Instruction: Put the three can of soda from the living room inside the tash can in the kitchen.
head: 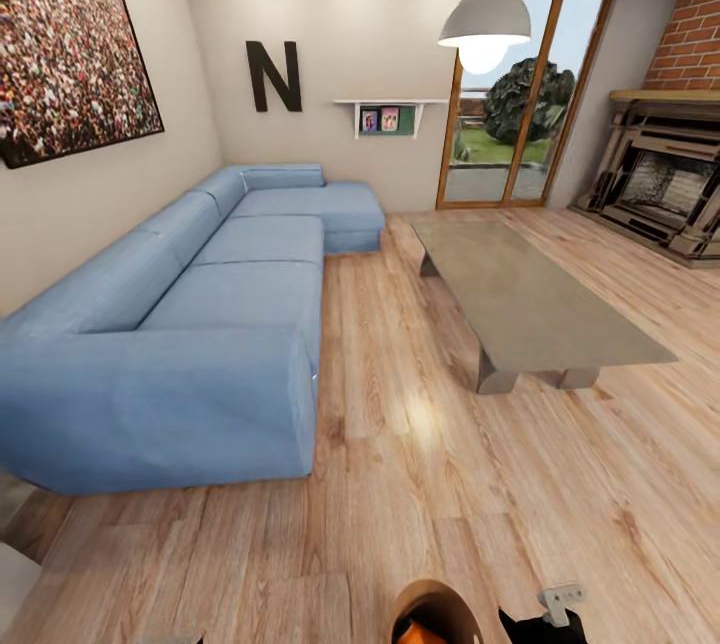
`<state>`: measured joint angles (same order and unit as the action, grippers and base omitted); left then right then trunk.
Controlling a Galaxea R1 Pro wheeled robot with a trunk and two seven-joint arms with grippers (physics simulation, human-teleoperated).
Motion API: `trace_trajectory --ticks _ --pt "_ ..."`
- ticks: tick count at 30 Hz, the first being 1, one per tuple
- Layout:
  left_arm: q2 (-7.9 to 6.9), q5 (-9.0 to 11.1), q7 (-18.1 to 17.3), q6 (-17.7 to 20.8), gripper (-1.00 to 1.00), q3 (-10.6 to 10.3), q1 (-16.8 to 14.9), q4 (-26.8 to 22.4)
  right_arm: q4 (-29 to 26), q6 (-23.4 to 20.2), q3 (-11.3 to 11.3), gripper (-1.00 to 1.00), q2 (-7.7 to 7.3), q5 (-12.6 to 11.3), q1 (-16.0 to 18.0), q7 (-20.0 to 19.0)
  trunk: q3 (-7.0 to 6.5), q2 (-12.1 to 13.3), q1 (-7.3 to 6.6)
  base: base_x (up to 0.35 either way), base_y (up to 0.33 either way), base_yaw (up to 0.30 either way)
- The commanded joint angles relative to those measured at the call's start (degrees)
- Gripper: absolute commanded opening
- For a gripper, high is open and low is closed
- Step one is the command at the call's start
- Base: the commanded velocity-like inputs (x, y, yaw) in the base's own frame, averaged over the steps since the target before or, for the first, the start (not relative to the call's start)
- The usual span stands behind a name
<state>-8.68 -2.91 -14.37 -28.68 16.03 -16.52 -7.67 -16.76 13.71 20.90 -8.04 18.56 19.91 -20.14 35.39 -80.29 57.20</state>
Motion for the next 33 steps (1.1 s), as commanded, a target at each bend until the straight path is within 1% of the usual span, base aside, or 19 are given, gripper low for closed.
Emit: trace_trajectory --ticks 1,6,10,12,16,26,33 --pt "0.0 0.0 0.3 -0.6 1.0 0.0 0.0 0.5 0.4 0.2 0.0 1.0 -0.07 0.0 -0.1 0.0 -0.19 0.4 -0.23 0.0 0.0 0.0" --pt "-0.06 0.0 1.1 -2.5 1.0 0.0 0.4 1.7 2.6 2.0 0.0 1.0 -0.37 0.0 -0.3 0.5 -1.09 2.4 -1.32 0.0 0.0 0.0" --pt "-0.04 0.0 1.4 -3.2 1.0 0.0 1.1 2.1 4.9 3.8 0.0 1.0 -0.53 0.0 -0.6 2.2 -1.8 4.0 -2.2 0.0 0.0 0.0" --pt "-0.08 0.0 1.5 -3.6 1.0 0.0 2.0 2.3 7.4 5.3 0.0 1.0 -0.61 0.0 -0.8 4.0 -2.16 4.8 -2.64 0.0 0.0 0.0" --pt "-0.06 0.0 1.6 -5.5 1.0 0.0 3.4 2.5 9.3 7.6 0.0 1.0 -0.9 0.1 -2.0 4.9 -2.88 6.4 -3.52 0.0 0.0 0.0" --pt "0.06 0.0 1.6 -9.1 1.0 0.0 6.0 5.5 12.4 9.6 -0.1 1.0 -1.51 0.0 -3.7 5.4 -4.68 10.4 -5.72 0.0 0.0 0.0" --pt "0.07 0.0 1.6 -9.5 1.0 0.0 7.3 6.1 14.7 11.7 -0.1 1.0 -1.92 0.0 -5.0 7.3 -5.93 13.3 -7.25 0.0 0.0 0.0"
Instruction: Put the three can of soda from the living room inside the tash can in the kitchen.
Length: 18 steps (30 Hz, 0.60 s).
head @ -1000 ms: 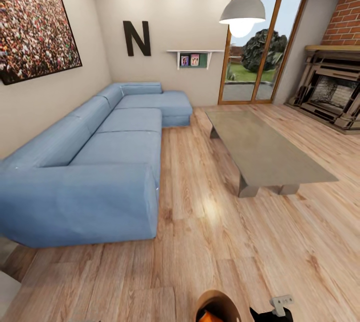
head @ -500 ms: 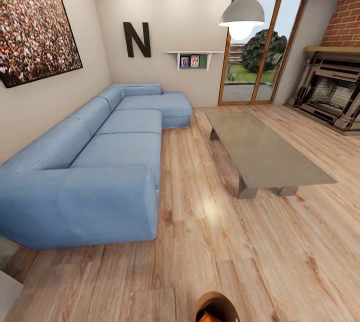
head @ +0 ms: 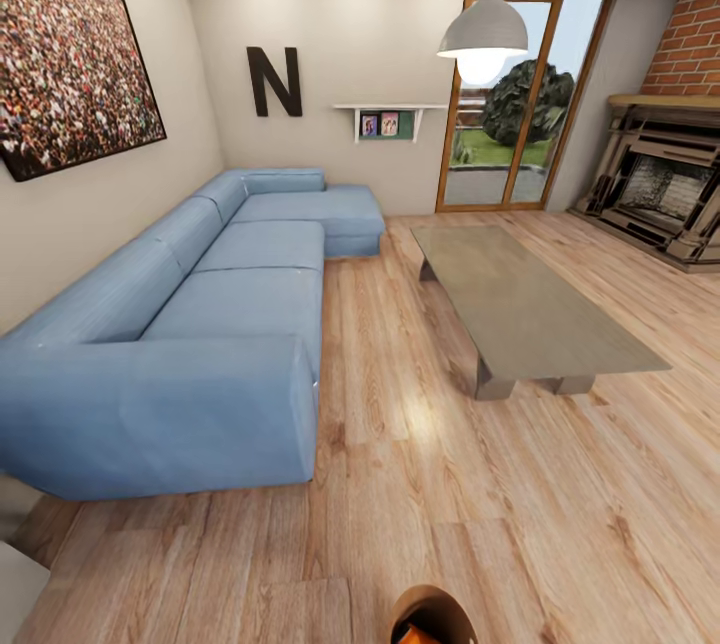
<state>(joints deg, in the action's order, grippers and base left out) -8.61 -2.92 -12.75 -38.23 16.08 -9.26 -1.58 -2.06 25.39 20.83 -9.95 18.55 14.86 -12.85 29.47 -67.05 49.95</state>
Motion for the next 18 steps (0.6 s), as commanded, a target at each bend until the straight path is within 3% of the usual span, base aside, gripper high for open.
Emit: trace_trajectory --ticks 1,15,18 --pt "0.0 0.0 0.0 0.0 1.0 0.0 0.3 0.1 0.6 0.6 0.0 1.0 -0.17 0.0 -0.2 0.5 -0.19 0.4 -0.23 0.0 0.0 0.0" --pt "0.03 0.0 0.1 -0.7 1.0 0.0 3.4 0.2 3.2 2.7 0.0 1.0 -1.18 -0.1 -0.9 1.3 -2.7 6.0 -3.3 0.0 0.0 0.0" --pt "0.07 0.0 1.7 -1.0 1.0 0.0 5.0 0.2 3.9 2.8 0.1 1.0 -1.27 -0.1 -1.8 1.3 -3.24 7.2 -3.96 0.0 0.0 0.0"
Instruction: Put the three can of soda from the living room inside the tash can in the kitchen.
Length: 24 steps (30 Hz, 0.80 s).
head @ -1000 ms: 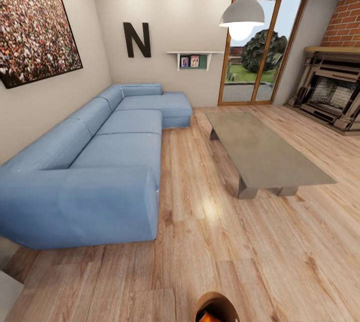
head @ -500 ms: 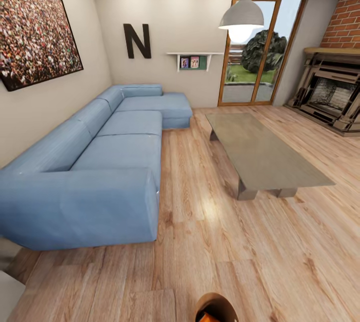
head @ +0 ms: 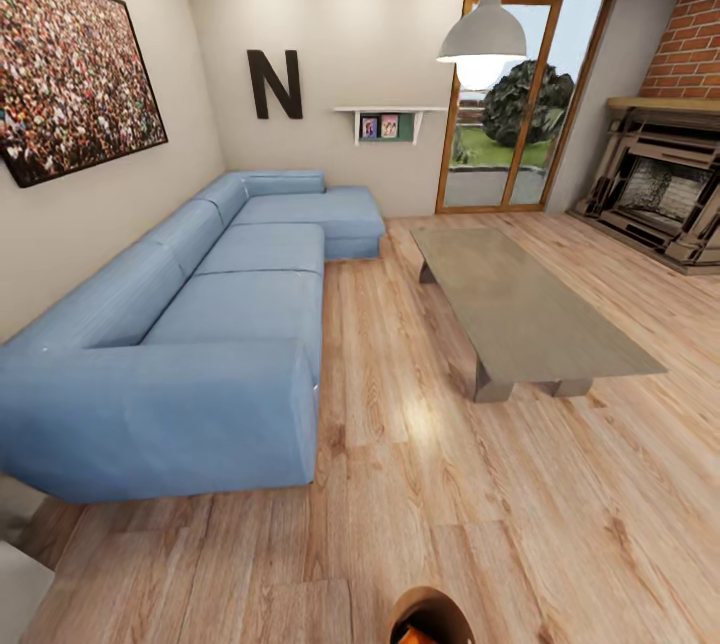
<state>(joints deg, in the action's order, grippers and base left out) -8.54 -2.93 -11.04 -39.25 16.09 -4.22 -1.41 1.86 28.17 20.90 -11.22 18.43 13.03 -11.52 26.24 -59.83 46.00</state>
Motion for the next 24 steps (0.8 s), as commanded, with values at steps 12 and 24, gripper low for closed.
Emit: trace_trajectory --ticks 12,24 --pt "-0.01 0.0 1.7 -0.1 1.0 0.0 2.9 0.0 0.3 0.0 0.0 1.0 0.2 -0.1 -2.4 0.1 -2.16 4.8 -2.64 0.0 0.0 0.0" --pt "0.01 0.0 1.8 -0.1 1.0 0.0 3.1 0.1 0.3 0.0 0.0 1.0 0.19 -0.1 -3.1 0.1 -4.32 9.6 -5.28 0.0 0.0 0.0"
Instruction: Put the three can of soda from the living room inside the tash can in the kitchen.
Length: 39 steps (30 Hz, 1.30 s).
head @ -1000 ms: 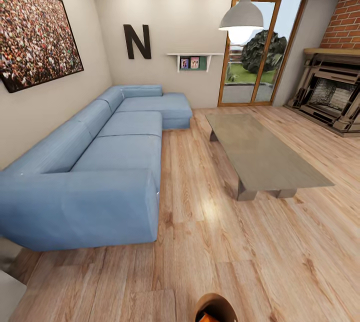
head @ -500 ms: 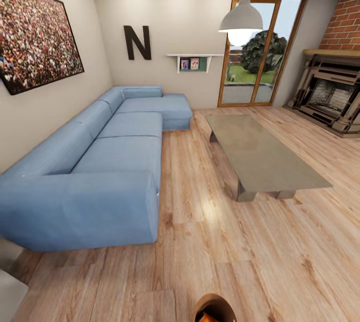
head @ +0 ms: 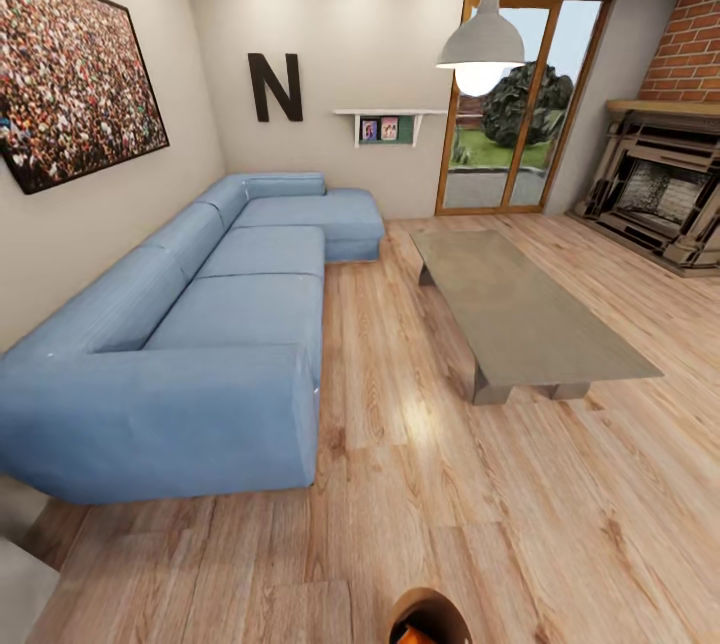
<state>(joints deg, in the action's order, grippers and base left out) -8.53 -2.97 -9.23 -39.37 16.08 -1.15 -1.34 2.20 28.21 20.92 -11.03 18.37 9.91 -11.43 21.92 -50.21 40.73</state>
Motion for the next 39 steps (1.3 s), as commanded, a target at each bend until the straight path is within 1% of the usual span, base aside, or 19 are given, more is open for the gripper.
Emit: trace_trajectory --ticks 1,12,17,25,30,35,39 --pt "0.0 0.0 0.0 0.0 1.0 0.0 0.0 0.1 0.0 0.0 0.0 1.0 -0.01 0.0 0.0 0.0 -0.19 0.4 -0.23 0.0 0.0 0.0" --pt "0.0 0.0 0.1 0.0 1.0 0.0 0.0 1.0 0.0 0.0 0.0 1.0 0.02 0.0 -0.7 0.0 -2.16 4.8 -2.64 0.0 0.0 0.0" --pt "0.0 0.0 0.1 0.0 1.0 0.0 0.0 1.1 0.0 -0.1 0.0 1.0 0.26 -0.1 -0.9 0.0 -3.06 6.8 -3.74 0.0 0.0 0.0" --pt "0.0 0.1 1.6 0.2 1.0 0.0 0.0 1.1 0.1 -0.3 0.0 1.0 1.35 -0.1 -3.1 0.0 -4.5 10.0 -5.5 0.0 0.0 0.0" --pt "0.0 0.1 2.2 0.3 1.0 0.0 0.3 1.2 0.1 -0.4 0.0 1.0 1.58 -0.1 -4.2 0.3 -5.39 12.0 -6.6 0.0 0.0 0.0" --pt "0.0 0.1 2.4 0.5 1.0 0.1 0.7 1.2 0.1 -0.5 0.0 1.0 1.66 -0.1 -5.6 3.0 -6.29 14.1 -7.69 0.0 0.0 0.0" --pt "-0.03 0.2 2.5 0.6 1.0 0.1 0.8 1.2 0.1 -0.5 0.0 1.0 1.74 -0.1 -6.7 4.3 -7.01 15.7 -8.57 0.0 0.0 0.0"
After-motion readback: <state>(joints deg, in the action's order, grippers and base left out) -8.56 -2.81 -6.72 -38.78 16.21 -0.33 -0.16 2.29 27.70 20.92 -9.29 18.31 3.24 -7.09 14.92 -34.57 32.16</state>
